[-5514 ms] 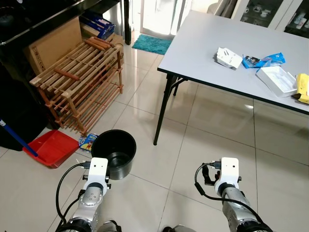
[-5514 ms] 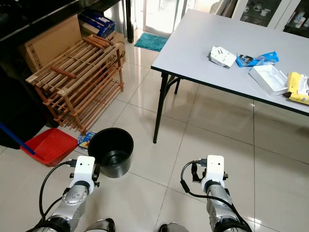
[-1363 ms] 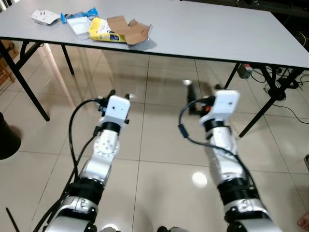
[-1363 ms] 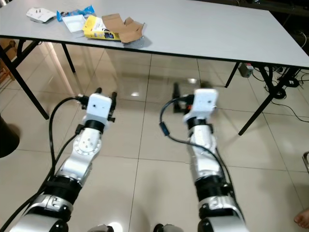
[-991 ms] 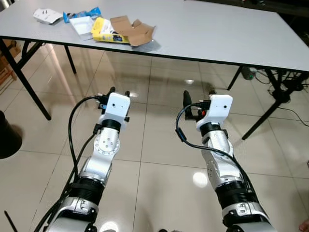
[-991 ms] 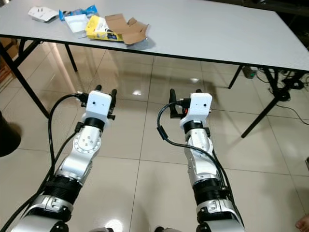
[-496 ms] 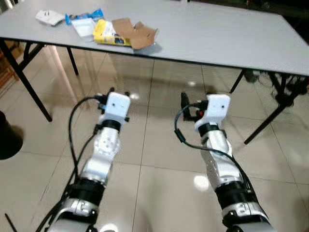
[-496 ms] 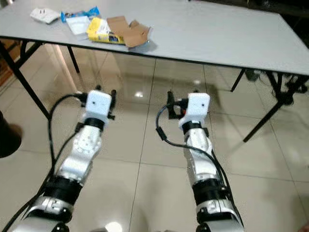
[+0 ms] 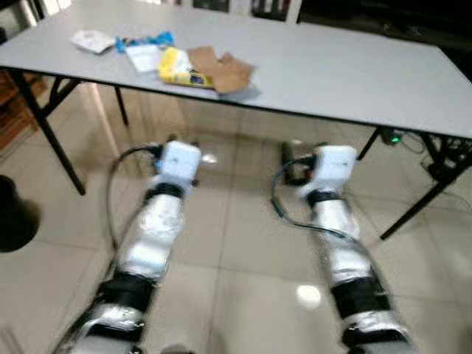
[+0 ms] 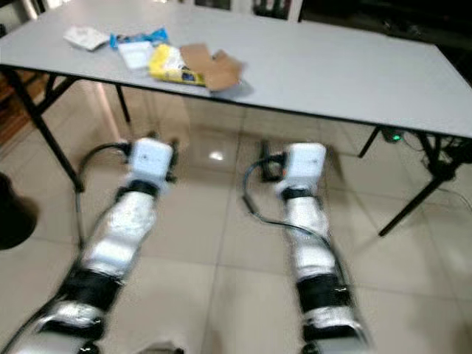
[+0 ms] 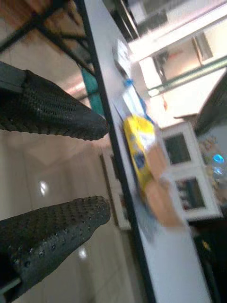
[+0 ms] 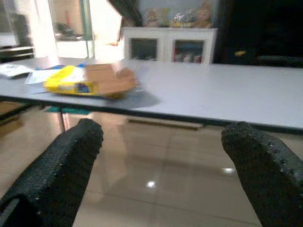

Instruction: Picking trash to rubbish bin

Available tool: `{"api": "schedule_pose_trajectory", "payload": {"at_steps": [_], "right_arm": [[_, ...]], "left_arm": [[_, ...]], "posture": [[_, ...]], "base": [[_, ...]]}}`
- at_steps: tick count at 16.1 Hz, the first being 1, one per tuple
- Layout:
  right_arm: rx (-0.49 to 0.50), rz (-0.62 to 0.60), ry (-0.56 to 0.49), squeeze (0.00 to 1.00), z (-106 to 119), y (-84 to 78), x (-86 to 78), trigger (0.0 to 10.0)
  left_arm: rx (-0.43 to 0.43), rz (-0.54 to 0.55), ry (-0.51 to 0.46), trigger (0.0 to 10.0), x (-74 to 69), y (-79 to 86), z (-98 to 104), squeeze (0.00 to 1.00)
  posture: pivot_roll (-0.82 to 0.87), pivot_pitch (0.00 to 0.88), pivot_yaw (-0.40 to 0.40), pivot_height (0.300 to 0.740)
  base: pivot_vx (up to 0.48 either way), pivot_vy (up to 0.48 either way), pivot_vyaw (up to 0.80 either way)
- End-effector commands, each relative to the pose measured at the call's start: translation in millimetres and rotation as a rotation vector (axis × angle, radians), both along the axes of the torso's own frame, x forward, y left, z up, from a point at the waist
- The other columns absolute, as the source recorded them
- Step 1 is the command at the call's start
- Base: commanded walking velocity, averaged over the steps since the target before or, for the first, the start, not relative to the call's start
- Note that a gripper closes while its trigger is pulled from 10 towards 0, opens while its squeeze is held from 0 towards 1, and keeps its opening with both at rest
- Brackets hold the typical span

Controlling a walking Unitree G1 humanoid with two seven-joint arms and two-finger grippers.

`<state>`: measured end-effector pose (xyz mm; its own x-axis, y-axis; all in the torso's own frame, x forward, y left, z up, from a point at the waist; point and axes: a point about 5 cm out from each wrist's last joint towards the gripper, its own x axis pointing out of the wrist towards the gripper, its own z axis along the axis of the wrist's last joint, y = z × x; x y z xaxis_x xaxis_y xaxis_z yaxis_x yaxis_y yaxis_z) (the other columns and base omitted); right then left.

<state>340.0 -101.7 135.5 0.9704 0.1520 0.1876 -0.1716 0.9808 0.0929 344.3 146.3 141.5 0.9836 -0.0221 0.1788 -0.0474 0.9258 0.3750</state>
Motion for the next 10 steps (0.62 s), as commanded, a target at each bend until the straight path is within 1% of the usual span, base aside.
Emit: {"api": "schedule_pose_trajectory", "payload": {"at_steps": [1,8,9,10], "right_arm": [[-0.005,-0.040,0.002,0.00,1.0,-15.7,0.9,10.0],[-0.006,-0.040,0.008,0.00,0.1,-15.9,0.2,10.0],[-0.007,-0.040,0.009,0.00,0.1,-16.0,0.5,10.0],[-0.007,-0.041,0.010,0.00,0.2,-16.1,0.6,10.0]], "left_arm": [[-0.009,-0.034,-0.012,10.0,0.1,-13.8,3.4,0.00],[-0.014,-0.039,-0.017,10.0,-0.9,-15.0,6.4,0.00],[-0.019,-0.048,-0.013,10.0,-0.4,-15.9,6.2,1.00],[-0.018,-0.048,-0.012,10.0,-0.4,-16.1,5.8,1.00]], "posture": [[-0.06,0.093,-0.095,0.740],[-0.06,0.094,-0.097,0.740],[-0.06,0.094,-0.097,0.740],[-0.06,0.096,-0.098,0.740]], "base": [[0.480,0.000,0.00],[0.480,0.000,0.00],[0.480,0.000,0.00],[0.480,0.000,0.00]]}}
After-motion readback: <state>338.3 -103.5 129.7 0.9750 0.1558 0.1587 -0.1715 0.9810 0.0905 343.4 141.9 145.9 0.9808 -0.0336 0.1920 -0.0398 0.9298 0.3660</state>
